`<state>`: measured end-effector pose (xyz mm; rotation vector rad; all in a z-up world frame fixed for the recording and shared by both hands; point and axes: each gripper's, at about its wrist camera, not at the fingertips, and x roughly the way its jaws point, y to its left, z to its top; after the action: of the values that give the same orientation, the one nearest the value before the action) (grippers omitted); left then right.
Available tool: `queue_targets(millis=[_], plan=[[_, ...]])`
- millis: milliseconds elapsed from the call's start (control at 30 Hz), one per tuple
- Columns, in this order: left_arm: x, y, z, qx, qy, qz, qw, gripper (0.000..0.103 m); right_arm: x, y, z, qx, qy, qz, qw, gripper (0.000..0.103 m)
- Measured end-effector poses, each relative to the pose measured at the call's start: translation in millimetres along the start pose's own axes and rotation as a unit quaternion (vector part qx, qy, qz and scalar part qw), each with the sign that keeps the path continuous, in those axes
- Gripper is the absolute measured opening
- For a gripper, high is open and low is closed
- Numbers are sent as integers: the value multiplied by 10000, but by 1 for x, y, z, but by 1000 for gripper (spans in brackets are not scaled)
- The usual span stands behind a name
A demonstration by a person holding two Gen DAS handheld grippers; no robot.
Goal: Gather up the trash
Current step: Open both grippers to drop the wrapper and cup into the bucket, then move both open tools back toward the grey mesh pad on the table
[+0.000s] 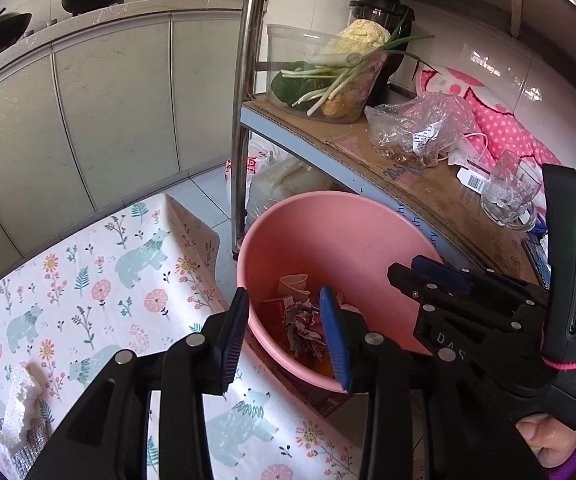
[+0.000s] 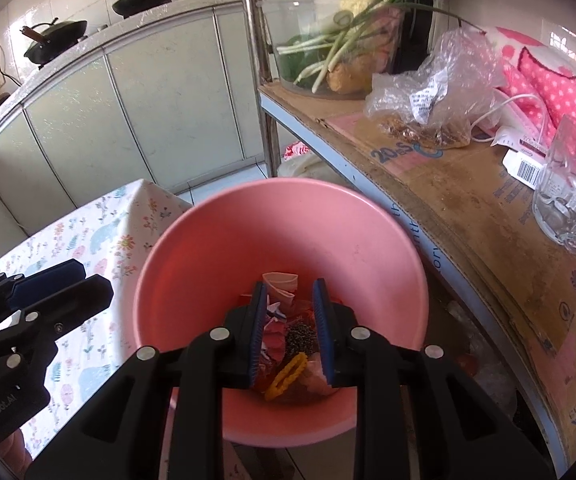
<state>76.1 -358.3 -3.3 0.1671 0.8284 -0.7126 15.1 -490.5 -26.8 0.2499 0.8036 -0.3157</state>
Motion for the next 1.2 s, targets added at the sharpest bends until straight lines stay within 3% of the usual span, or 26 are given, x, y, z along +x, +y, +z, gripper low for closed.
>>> queue_targets(millis=[267, 400, 733, 1200], plan=[[-37, -2, -10, -49, -251, 166, 9995, 46, -33, 12, -8, -59, -159, 201, 9997, 25], [-59, 0, -18, -69, -417, 381, 9984, 48, -49, 23, -14, -97, -239, 366, 9990, 34], [-108, 17, -43, -248, -717, 692, 9947, 49, -76, 59, -30, -368, -341, 612, 9969, 34], [-147, 47, -73, -528, -854, 771, 9920, 49, -94, 102, -48, -749, -319, 853, 9930, 34]])
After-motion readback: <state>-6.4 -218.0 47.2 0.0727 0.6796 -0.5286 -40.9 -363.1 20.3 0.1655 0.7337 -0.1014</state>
